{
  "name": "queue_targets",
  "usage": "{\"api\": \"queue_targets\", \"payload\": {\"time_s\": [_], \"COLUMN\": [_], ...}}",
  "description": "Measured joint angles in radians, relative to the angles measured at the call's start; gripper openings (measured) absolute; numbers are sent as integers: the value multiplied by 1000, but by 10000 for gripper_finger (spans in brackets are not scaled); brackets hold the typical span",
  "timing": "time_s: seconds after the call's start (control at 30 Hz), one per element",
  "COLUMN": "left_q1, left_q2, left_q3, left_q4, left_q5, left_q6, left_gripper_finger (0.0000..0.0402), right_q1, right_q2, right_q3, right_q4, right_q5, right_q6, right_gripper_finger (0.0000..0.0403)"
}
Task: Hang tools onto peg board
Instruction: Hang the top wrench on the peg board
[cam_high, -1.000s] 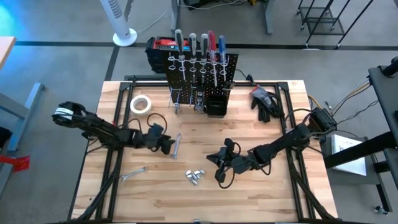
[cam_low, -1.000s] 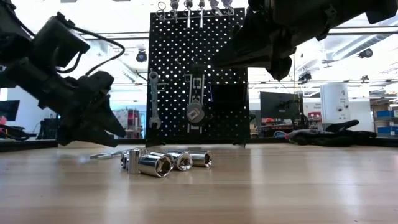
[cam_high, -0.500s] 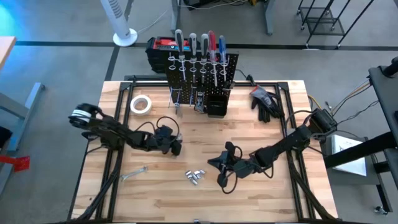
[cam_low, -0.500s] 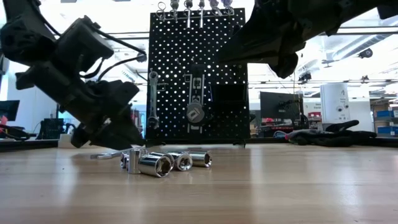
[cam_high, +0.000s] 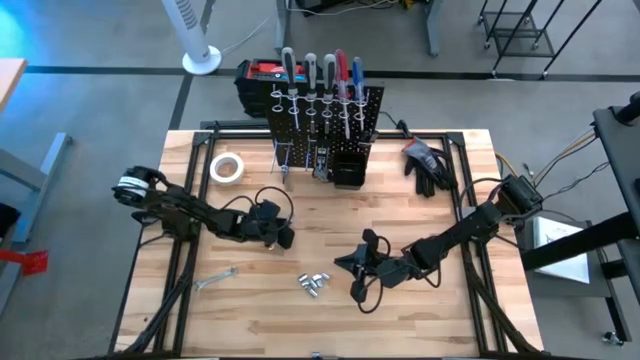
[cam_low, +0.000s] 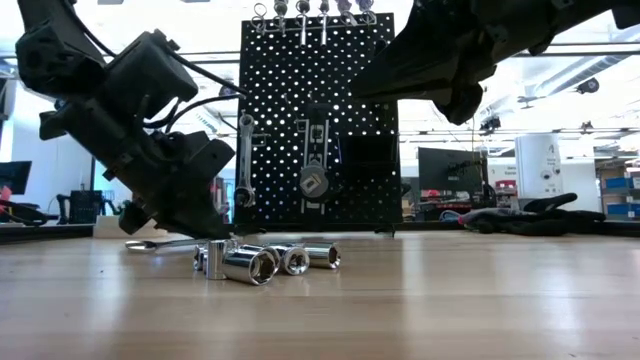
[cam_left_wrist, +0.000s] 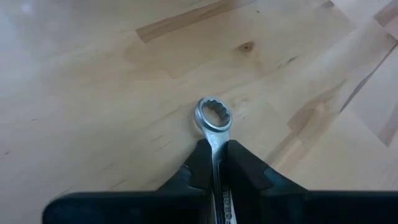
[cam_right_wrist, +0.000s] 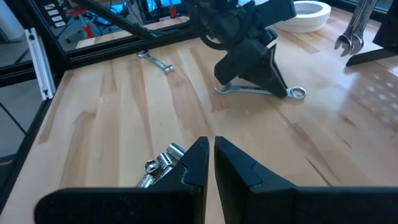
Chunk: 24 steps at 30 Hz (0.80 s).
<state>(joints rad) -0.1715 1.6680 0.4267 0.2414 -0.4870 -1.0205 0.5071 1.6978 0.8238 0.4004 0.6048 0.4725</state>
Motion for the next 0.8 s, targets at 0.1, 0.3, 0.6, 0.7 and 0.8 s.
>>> {"api": "queue_targets", "payload": {"time_s": [0.1,0.3,0.6,0.7,0.8], "left_q1": [-6,-60,-145,-165,-173], "left_q2": [0,-40,-220,-276,-335], "left_q3": [0,46,21,-17,-62], "left_q4": [4,-40,-108,-93,17], "left_q5": [-2,24,-102,-152,-198], "left_q6": [10,118,142,123,132], "left_gripper_finger": [16,0,3,3,3], "right_q1": [4,7,15,15,15], "right_q2": [0,-1,-3,-3,-3], "right_q3": [0,0,0,0,0], "right_q4": [0,0,0,0,0], "right_q5": [1,1,26,26,27], "right_q6": [0,0,-1,-1,-1], "right_gripper_finger": [18,18,18,18,18]}}
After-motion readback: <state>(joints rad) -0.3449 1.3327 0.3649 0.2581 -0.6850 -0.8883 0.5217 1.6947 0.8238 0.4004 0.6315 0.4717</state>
